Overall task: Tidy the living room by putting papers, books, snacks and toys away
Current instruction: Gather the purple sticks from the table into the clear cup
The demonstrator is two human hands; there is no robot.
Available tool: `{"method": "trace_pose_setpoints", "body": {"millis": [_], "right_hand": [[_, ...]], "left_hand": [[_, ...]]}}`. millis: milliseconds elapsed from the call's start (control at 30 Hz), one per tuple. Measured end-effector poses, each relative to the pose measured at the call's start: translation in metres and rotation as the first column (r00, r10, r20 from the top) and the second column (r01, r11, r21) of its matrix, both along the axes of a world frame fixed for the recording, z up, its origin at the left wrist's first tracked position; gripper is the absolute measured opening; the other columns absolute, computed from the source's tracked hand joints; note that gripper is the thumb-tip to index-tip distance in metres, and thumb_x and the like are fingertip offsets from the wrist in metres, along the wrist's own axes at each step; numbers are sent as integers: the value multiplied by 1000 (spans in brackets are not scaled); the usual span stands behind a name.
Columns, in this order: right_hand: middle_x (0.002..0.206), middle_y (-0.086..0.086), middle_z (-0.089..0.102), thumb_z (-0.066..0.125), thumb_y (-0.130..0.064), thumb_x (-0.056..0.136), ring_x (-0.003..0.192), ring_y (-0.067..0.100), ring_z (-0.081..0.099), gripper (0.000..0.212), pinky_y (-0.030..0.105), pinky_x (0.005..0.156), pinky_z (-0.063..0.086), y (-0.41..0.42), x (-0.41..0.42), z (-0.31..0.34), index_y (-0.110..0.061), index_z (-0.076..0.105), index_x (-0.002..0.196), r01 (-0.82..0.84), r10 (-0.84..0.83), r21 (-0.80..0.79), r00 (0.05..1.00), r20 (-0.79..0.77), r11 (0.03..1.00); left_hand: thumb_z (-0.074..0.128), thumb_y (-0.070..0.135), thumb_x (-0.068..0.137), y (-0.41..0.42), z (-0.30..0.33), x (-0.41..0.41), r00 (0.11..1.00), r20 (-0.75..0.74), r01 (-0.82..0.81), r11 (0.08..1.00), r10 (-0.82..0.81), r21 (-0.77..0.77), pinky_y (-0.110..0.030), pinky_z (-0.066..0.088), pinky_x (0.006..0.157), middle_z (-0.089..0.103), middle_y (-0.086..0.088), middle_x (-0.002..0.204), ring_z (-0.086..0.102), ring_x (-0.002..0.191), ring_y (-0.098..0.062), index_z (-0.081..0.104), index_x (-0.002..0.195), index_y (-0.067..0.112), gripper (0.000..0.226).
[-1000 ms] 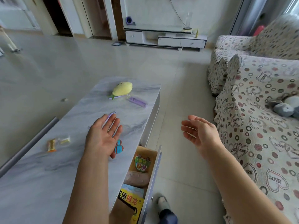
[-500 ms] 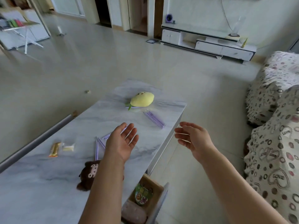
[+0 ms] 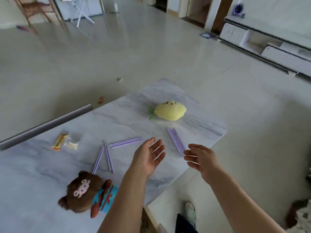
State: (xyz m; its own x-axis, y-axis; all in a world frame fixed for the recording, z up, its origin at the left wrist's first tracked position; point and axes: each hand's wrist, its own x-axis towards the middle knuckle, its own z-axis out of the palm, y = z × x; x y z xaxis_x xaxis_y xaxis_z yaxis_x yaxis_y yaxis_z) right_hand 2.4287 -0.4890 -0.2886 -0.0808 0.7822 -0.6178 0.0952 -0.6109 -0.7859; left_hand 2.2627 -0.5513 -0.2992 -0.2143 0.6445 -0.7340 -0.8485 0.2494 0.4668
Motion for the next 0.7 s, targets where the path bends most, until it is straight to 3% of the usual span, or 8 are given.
{"method": "trace_pose_setpoints", "body": {"millis": [133,233,333,467,567,700], "right_hand": [[80,12,69,52,-2,93,68,22,63,15,30,62,50,76,-6,-37,-8,64,98,-121,123,-30,990,71,992],[76,12,66,56,2,89,66,23,59,16,31,63,50,128,-12,-80,-4,66,100,-227,234,-58,960,152,972],[79,8,63,59,2,84,68,24,57,24,39,73,53,167,-19,-131,-3,64,107,-358,364,-72,890,274,931],[104,7,64,64,-10,79,90,26,60,45,35,82,48,200,-30,-192,-9,54,123,-530,512,-100,728,457,842],[127,10,55,69,-33,78,119,30,48,63,37,92,43,208,-39,-229,-10,43,130,-669,609,-154,527,592,728],[126,8,51,71,-60,69,120,29,42,81,40,90,44,208,-50,-261,-10,38,124,-757,632,-211,319,706,618]], "left_hand": [[55,21,96,66,-41,17,998,37,-54,993,58,-100,-35,52,70,70,-8,101,65,88,-21,61,106,12,15],[52,21,98,108,-82,28,995,44,-86,982,95,-166,-38,49,82,69,-10,104,63,94,-24,58,111,10,18],[51,23,98,138,-120,35,997,7,-71,970,75,-230,-40,43,94,65,-9,117,57,115,-25,57,115,10,22],[48,25,100,163,-162,40,994,-95,22,966,-48,-259,-37,37,101,52,-2,136,46,129,-19,53,126,17,28],[53,26,97,173,-189,40,914,-299,160,920,-275,-359,-34,35,109,44,1,148,43,131,-16,44,143,20,48],[57,38,87,174,-210,38,858,-340,250,891,-385,-379,-41,30,115,39,7,152,39,137,-16,38,147,25,65]]}}
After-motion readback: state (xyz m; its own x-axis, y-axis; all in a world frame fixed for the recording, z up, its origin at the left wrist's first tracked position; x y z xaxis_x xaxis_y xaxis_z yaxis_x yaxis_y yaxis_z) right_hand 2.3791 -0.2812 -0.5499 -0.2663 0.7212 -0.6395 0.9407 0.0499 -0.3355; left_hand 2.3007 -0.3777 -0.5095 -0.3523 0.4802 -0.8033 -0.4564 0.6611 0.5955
